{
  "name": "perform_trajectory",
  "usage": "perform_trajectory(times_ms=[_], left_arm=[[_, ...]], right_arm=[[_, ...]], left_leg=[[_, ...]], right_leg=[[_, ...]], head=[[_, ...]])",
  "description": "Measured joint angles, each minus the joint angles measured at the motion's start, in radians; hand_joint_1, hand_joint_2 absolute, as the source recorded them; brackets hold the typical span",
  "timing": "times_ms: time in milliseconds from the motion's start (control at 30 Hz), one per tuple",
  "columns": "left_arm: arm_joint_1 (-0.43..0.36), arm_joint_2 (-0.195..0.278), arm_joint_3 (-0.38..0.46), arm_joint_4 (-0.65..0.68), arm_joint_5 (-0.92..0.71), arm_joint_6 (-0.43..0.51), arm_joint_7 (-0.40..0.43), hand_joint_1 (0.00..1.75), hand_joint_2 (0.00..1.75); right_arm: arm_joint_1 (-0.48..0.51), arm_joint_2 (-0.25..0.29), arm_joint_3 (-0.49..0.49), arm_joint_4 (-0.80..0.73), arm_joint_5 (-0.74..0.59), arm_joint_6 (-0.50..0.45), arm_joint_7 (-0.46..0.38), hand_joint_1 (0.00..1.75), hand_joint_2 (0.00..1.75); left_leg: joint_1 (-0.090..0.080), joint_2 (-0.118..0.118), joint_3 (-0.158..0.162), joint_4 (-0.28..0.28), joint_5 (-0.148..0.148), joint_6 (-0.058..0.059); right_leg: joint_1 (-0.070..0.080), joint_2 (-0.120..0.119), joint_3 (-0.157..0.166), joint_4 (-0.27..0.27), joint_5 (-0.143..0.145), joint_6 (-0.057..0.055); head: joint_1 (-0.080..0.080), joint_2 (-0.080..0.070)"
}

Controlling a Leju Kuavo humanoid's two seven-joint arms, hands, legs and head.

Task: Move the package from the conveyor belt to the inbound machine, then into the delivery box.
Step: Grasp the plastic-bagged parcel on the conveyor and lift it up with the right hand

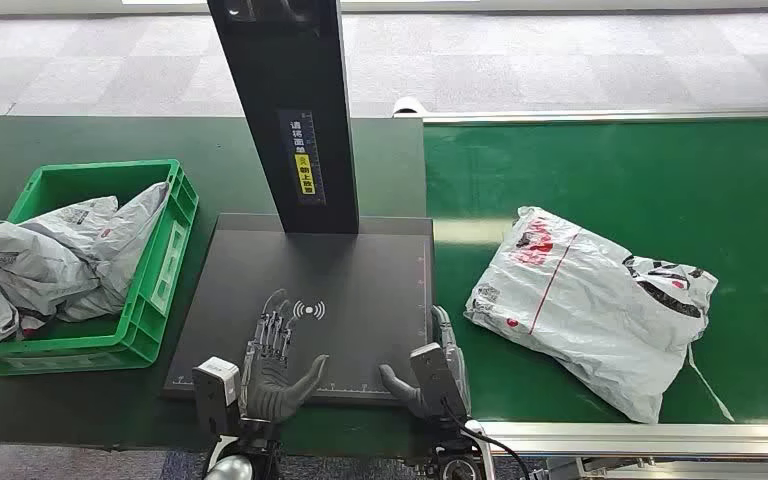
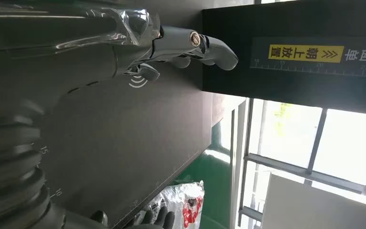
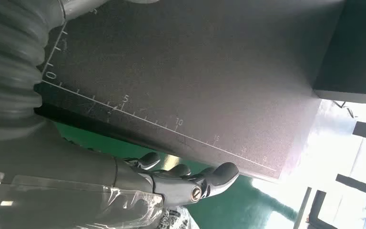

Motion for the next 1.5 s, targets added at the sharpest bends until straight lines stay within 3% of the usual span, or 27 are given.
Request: perform_trajectory(times_ms=[1033, 1500], left_arm=[[-0.024, -0.004, 0.0, 0.035, -0.001, -0.017, -0.009, 0.0, 1.75], [-0.021, -0.019, -0.002, 0.05, 0.009, 0.025, -0.062, 0.0, 1.75]], right_arm=[[-0.015, 0.002, 0.01, 0.027, -0.018, -0.018, -0.015, 0.0, 1.75], [0.015, -0.007, 0.008, -0.009, 0.099, -0.083, 0.018, 0.0, 1.75]], left_leg=[[0.0, 0.002, 0.003, 0.0, 0.0, 0.0], [0.0, 0.002, 0.002, 0.0, 0.0, 0.0]], right_leg=[[0.0, 0.001, 0.002, 0.0, 0.0, 0.0], [0.0, 0.0, 0.001, 0.0, 0.0, 0.0]], head=[[0.0, 0.0], [0.0, 0.0]])
